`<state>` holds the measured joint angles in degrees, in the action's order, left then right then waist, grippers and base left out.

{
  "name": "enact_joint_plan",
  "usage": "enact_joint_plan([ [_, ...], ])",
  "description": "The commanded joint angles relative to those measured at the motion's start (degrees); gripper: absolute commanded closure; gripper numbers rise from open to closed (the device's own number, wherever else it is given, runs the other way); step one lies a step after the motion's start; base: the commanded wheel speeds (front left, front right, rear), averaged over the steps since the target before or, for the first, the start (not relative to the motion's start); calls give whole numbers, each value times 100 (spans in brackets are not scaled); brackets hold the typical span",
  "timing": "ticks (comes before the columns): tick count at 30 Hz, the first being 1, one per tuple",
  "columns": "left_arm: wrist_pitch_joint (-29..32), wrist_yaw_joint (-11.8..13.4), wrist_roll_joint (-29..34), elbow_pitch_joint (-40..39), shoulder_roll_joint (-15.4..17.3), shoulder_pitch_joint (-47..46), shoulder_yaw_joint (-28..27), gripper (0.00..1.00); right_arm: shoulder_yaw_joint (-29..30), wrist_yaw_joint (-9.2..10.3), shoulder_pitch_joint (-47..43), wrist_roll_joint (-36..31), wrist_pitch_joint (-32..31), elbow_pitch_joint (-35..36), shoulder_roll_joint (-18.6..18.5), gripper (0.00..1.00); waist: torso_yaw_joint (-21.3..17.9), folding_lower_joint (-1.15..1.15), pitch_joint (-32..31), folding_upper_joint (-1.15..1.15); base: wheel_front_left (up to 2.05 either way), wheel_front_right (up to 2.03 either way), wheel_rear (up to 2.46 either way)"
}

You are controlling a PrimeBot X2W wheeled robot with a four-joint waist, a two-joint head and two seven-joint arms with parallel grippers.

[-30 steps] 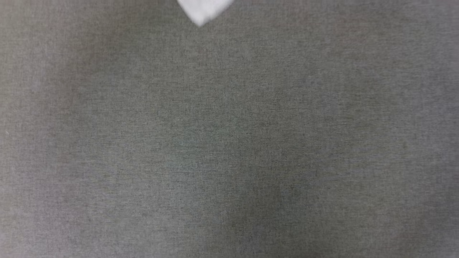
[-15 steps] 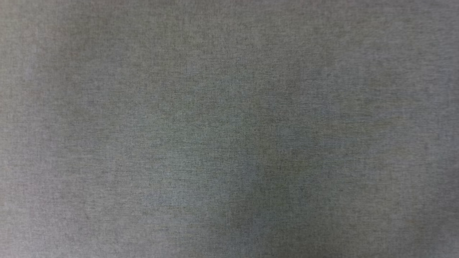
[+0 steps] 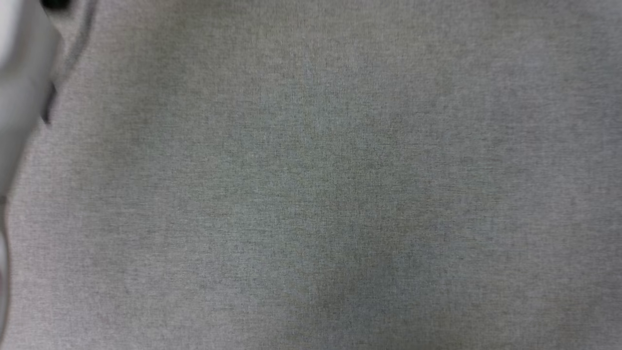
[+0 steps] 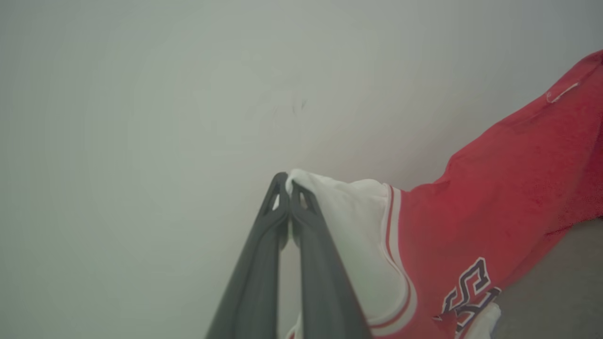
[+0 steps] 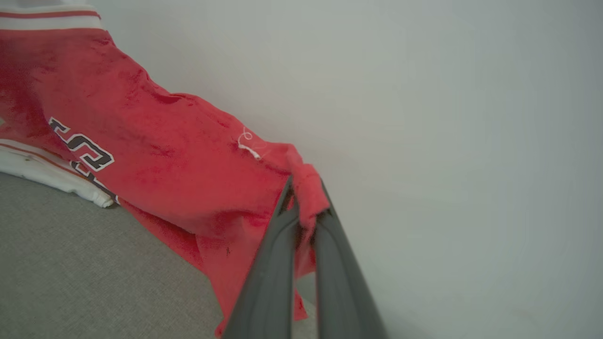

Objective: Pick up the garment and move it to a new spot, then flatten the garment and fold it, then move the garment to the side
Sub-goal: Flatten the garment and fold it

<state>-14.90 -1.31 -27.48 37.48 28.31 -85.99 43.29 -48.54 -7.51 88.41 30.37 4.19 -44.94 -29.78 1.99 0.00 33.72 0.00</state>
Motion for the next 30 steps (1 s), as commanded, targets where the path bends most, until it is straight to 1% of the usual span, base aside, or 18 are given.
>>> enact_joint_plan([
  [1,-40,70,-27,-171,58,426,-77,100,0,4,-325,116,116,51,-16,100,-16,0,-149,0,0,0,0],
  [6,-40,212,-55,-744,235,1948,-145,100,-128,4,-1370,300,332,279,-125,100,-37,0,-536,0,0,0,0],
  [12,-40,546,-214,-1466,457,3750,-257,100,-377,4,-2550,463,314,568,-255,100,-57,0,-1152,0,0,0,0],
  [14,-35,573,-244,-1633,562,4286,-188,100,-486,4,-2918,503,300,659,-336,100,-51,0,-1380,0,0,0,0],
  [17,-36,683,-299,-1881,710,4924,-112,100,-607,4,-3353,524,299,806,-489,100,-50,0,-1690,0,0,0,0],
  [22,186,856,-461,-2383,1038,5976,104,100,-685,4,-4210,693,235,1163,-743,100,-73,0,-2153,0,0,0,0],
  [27,448,1199,-755,-3016,1376,7066,221,100,-647,4,-5173,865,83,1526,-1050,100,-131,0,-2600,0,0,0,0],
  [28,621,1346,-927,-3396,1498,7674,384,100,-577,4,-5776,960,-17,1793,-1233,100,-149,0,-2857,0,0,0,0],
  [30,719,1439,-1072,-3592,1596,8021,416,100,-510,4,-6181,999,-102,1980,-1345,100,-161,0,-3003,0,0,0,0],
])
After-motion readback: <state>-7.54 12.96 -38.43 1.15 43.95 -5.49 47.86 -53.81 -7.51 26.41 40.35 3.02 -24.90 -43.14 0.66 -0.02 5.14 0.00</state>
